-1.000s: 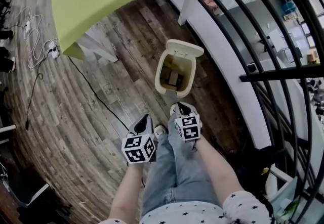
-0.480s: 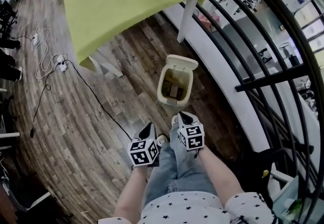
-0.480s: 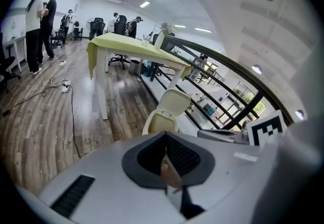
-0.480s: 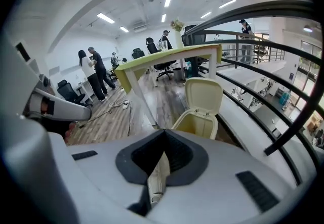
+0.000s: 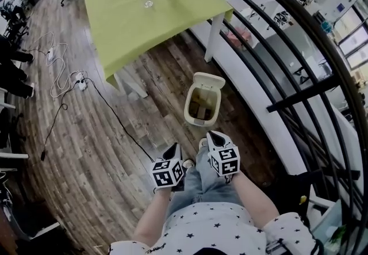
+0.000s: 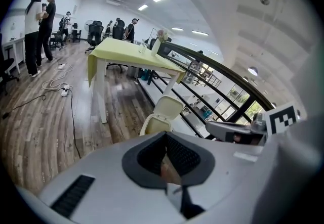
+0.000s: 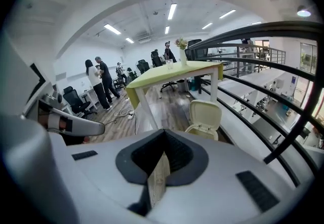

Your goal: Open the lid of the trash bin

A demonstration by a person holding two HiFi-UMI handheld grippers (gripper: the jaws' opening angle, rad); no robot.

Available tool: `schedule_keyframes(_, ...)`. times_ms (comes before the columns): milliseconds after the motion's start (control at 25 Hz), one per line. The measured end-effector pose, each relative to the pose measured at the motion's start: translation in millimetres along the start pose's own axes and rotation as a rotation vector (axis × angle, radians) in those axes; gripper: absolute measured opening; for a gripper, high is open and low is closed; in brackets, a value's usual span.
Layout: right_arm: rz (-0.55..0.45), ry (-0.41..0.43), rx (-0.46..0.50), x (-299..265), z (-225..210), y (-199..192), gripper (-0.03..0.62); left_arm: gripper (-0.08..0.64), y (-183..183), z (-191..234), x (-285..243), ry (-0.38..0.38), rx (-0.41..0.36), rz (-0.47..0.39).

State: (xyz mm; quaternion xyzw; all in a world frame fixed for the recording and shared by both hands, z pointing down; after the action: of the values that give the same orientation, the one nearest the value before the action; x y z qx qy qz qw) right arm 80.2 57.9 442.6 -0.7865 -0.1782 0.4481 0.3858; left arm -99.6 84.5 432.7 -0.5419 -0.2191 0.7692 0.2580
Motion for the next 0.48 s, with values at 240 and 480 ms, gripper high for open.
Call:
schedule_keyframes(240,-0.031,0.023,0.046,32.3,24.2,16.0,-0.008,0.012,6.6,-8.0,25.7,-0.011,0.014,-0.020)
schedule_keyframes(480,-0.080,0.028,0.075,49.5,37.7,27.1,-0.008,0.012,11.9,-9.8,42.8,-0.028,0.024,-0.066)
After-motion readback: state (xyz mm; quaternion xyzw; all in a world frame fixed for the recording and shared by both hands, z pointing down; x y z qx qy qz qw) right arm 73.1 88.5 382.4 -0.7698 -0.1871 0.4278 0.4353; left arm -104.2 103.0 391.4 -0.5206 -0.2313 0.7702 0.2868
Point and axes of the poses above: the fingertips, and each gripper's own axes: x backward along the fingers, z to its left, y out of its top, the point moved 6 cm from there along x, backward along the fingers, and after that the axes turned 9 degrees about y, right-handed, at the moved point
